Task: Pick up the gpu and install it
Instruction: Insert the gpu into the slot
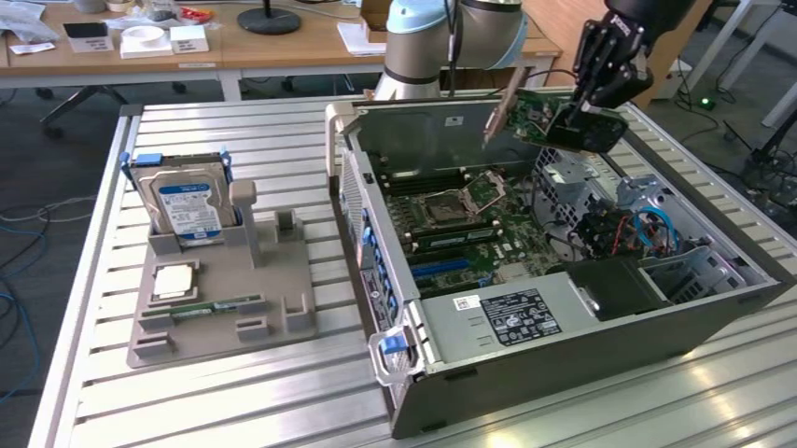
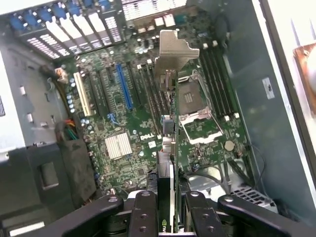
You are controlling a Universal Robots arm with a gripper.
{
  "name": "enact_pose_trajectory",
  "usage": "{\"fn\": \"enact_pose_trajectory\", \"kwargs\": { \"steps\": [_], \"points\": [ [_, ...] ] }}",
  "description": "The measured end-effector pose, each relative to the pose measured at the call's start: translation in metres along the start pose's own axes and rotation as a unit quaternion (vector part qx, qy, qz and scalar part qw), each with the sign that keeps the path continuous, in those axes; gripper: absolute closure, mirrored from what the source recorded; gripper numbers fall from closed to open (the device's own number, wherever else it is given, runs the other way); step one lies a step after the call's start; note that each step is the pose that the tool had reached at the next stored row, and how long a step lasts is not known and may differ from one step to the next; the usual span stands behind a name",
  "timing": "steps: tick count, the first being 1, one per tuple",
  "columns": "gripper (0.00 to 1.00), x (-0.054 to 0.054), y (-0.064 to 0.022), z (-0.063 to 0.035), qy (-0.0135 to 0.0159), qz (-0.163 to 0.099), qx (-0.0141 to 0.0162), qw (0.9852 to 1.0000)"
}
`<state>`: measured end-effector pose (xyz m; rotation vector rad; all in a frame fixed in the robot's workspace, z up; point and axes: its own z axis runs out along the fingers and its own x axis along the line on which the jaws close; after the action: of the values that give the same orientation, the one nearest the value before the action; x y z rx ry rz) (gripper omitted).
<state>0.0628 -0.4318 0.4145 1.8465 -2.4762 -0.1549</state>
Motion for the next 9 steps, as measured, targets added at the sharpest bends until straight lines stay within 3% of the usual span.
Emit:
{"fn": "enact_pose_trajectory", "kwargs": {
  "steps": [9],
  "points": [
    [0.74,-0.0001,0.0,0.0007,0.0069,-0.059,-0.0012,0.9982]
  ]
}}
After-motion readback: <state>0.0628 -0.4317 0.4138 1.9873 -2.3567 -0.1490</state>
